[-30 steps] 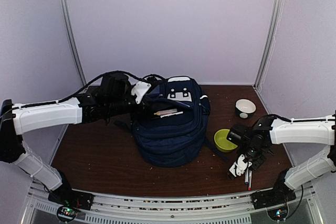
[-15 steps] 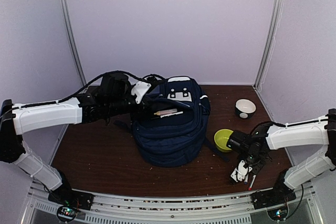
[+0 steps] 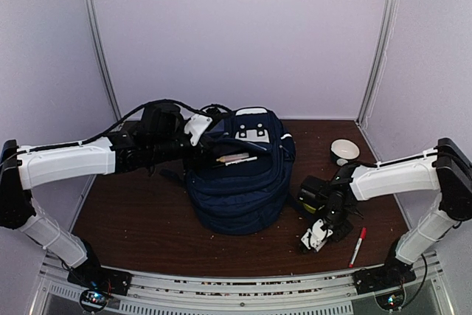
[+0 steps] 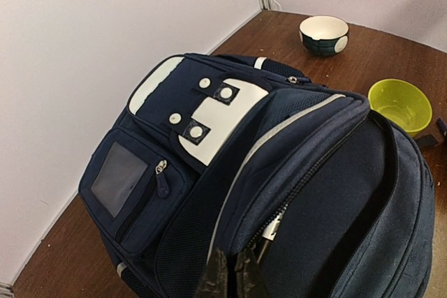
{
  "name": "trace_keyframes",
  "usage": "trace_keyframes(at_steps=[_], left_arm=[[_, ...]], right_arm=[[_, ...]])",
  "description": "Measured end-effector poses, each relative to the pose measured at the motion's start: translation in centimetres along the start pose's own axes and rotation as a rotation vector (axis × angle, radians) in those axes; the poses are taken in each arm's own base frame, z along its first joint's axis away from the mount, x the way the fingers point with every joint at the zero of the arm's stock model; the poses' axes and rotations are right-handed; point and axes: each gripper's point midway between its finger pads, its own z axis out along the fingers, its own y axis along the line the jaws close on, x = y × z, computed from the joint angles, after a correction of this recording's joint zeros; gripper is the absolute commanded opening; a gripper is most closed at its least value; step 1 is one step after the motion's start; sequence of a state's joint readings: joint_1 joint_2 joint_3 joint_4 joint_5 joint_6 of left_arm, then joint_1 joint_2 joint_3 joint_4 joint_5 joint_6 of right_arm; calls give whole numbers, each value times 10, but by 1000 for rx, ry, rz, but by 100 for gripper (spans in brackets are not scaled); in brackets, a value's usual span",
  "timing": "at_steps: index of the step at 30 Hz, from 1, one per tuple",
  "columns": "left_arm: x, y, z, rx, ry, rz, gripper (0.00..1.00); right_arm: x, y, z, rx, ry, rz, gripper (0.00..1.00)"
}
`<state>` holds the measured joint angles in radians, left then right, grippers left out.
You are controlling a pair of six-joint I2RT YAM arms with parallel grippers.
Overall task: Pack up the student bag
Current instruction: Move the pen to the center of the board, then grab the pen from the upper front pocket of the bag.
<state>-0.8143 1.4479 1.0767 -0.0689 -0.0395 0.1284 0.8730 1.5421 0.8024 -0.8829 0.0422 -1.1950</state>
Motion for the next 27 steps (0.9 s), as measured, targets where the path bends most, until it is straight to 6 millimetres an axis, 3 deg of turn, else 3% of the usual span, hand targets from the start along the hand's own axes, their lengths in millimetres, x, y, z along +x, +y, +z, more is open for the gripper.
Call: trace_keyframes(at_steps=[8,11,15,23,25,27], left_arm=[[0,0,-2,-1,-1,0,0],[-1,1,-4,-2,-3,0,0],[-2,1,-4,-3,-4,0,0],[-1,5,-4,2,-13,-27,0],[0,6,-4,4,-13,-32,0],[-1,5,-4,8,-16,-35,0]], right_arm=[[-54,-21,-12,-31,-138,63,8],[-74,-36,-30,-27,-211,99,8],[-97,-76,-83,71,-323,143,7],[-120,-162,-220,412,-531,169,5],[-122,-181,-241,496,-547,176,5],[-123,-200,-249,565,-540,189,5]])
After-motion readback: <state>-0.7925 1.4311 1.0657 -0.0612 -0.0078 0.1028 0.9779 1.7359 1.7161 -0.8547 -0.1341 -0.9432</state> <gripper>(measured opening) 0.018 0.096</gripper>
